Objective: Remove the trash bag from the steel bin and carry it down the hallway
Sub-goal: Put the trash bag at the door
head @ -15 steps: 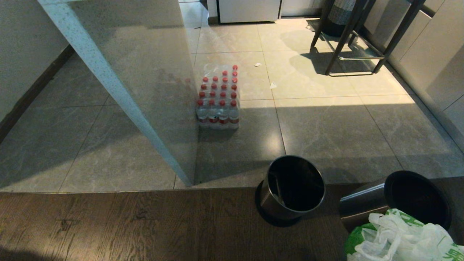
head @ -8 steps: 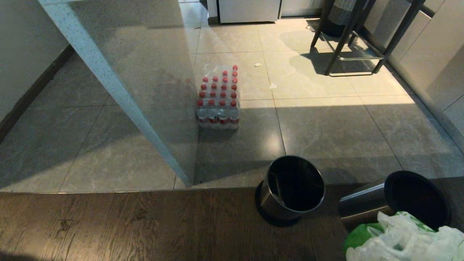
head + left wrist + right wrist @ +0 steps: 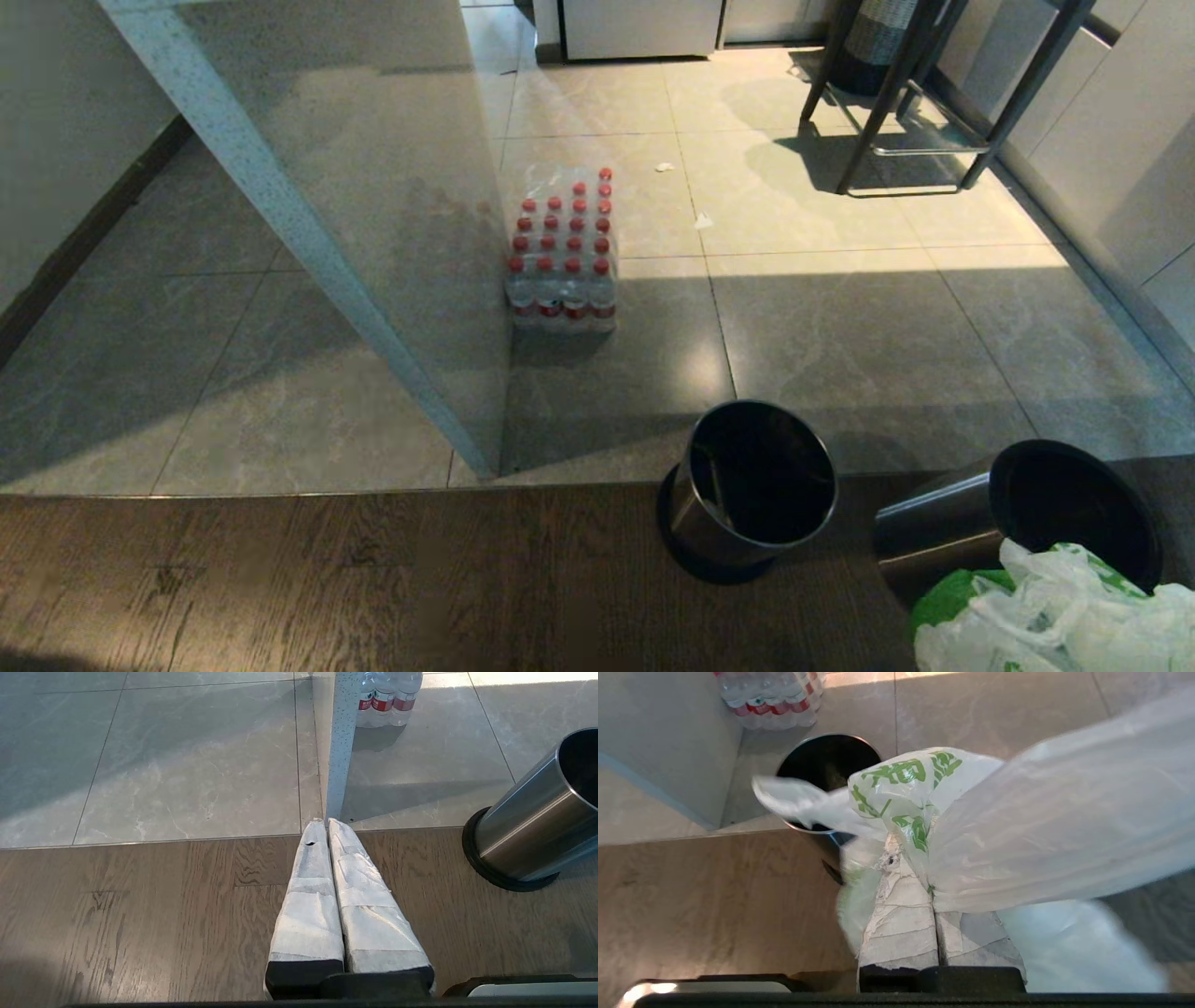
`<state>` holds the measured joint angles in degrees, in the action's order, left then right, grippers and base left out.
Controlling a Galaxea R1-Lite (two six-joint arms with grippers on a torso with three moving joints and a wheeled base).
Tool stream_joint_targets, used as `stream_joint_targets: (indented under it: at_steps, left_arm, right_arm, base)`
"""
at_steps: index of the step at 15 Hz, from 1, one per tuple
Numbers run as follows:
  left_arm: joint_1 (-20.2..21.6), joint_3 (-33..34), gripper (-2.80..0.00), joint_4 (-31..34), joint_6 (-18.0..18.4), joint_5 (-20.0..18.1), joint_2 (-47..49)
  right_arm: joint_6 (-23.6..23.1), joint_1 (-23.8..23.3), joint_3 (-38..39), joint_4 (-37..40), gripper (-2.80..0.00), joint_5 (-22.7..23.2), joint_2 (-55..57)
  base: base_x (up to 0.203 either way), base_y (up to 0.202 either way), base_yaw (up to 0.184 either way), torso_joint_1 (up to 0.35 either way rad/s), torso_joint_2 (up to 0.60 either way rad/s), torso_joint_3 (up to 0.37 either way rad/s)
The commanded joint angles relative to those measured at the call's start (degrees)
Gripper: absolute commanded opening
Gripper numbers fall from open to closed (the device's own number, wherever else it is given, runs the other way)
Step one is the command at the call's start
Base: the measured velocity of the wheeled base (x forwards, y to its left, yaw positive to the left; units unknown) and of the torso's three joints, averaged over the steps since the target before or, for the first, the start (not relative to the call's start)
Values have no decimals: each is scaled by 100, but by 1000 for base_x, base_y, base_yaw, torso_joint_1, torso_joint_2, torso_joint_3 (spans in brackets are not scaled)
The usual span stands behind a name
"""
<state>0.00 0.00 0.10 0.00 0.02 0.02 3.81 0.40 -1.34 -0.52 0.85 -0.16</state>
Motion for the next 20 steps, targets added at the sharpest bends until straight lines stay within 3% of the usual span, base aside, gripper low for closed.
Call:
stream_joint_targets:
  at_steps: [1,3,12,20]
  left_arm:
    - [0,0,-280,-1,9,-2,6]
    - [0,-6,-280,-1,21,-2,6]
    - [0,0,-280,2,-20,7,6]
    - [0,0,-280,8,-35,7,6]
  right_arm:
    - [-267,4,25,-46,-280,6,-213]
    - [-681,4,138,70,-280,-84,-213]
    - [-662,4,134,52,-280,-94,-213]
    - [-627,4,134,54,-280,-103,-213]
  base:
    - [0,0,0,0,0,0]
    - [0,0,0,0,0,0]
    - [0,0,0,0,0,0]
    - [0,0,0,2,3,171]
